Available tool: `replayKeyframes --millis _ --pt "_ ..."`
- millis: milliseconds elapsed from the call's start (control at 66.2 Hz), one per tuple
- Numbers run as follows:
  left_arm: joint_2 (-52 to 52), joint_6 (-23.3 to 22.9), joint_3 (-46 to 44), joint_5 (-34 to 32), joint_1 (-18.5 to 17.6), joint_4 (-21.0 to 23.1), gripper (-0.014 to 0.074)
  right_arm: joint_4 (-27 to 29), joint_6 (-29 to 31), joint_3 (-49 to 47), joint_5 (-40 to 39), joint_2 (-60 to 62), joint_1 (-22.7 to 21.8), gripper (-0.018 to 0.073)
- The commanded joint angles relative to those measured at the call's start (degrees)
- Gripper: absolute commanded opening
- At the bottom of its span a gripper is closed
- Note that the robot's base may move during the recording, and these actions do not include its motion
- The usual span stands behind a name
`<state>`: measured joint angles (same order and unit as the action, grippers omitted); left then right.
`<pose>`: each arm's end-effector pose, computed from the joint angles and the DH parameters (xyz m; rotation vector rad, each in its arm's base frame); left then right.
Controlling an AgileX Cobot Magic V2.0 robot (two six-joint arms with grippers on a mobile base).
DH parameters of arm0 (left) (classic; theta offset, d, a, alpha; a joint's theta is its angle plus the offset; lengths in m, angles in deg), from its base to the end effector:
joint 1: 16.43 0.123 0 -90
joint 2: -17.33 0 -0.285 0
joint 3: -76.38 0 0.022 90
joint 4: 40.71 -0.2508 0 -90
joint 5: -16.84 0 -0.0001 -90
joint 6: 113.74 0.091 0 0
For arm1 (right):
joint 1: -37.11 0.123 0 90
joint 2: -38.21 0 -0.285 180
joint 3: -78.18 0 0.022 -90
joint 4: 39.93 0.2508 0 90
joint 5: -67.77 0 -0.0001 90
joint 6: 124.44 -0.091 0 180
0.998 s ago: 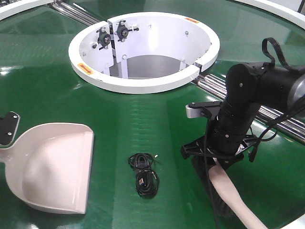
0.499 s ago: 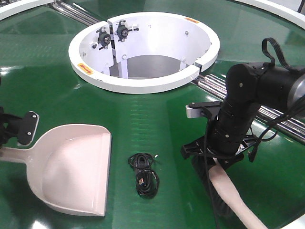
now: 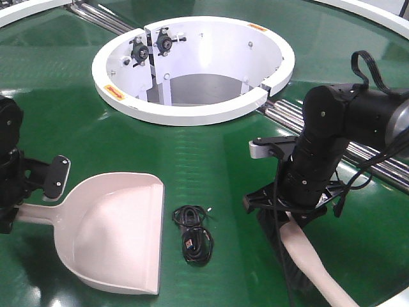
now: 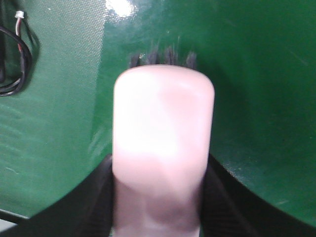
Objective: Clean and inspect green conveyor with broom and dustpan
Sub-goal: 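Slide the dustpan with the left gripper toward the black cable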
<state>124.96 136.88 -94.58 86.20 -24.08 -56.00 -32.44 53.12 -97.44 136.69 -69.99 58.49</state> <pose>0.3122 -0.0193 0.2139 -1.9597 -2.1596 -0.2256 0.3003 0.1295 0.2275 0.4335 -3.0554 -0.1751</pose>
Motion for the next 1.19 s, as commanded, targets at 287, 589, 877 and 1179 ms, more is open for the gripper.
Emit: replayKeyframes --millis 287,589,877,1179 --pt "-1.4 -3.4 -1.6 2.1 -2.0 1.4 -0.0024 0.3 0.4 -1.4 0.1 2.6 -0.5 -0.0006" --pt "-1.4 -4.9 -1.6 2.1 -4.2 3.2 -0.0024 0.3 0.4 -1.4 0.1 2.6 -0.5 -0.0006" --pt "-1.4 -5.1 -1.6 2.1 -6.6 4.2 -0.0024 0.3 0.4 -1.4 0.1 2.6 -0.5 -0.0006" --pt "-1.4 -5.1 -1.6 2.1 -8.1 6.8 -0.0024 0.3 0.4 -1.4 0.1 2.6 -0.5 -0.0006"
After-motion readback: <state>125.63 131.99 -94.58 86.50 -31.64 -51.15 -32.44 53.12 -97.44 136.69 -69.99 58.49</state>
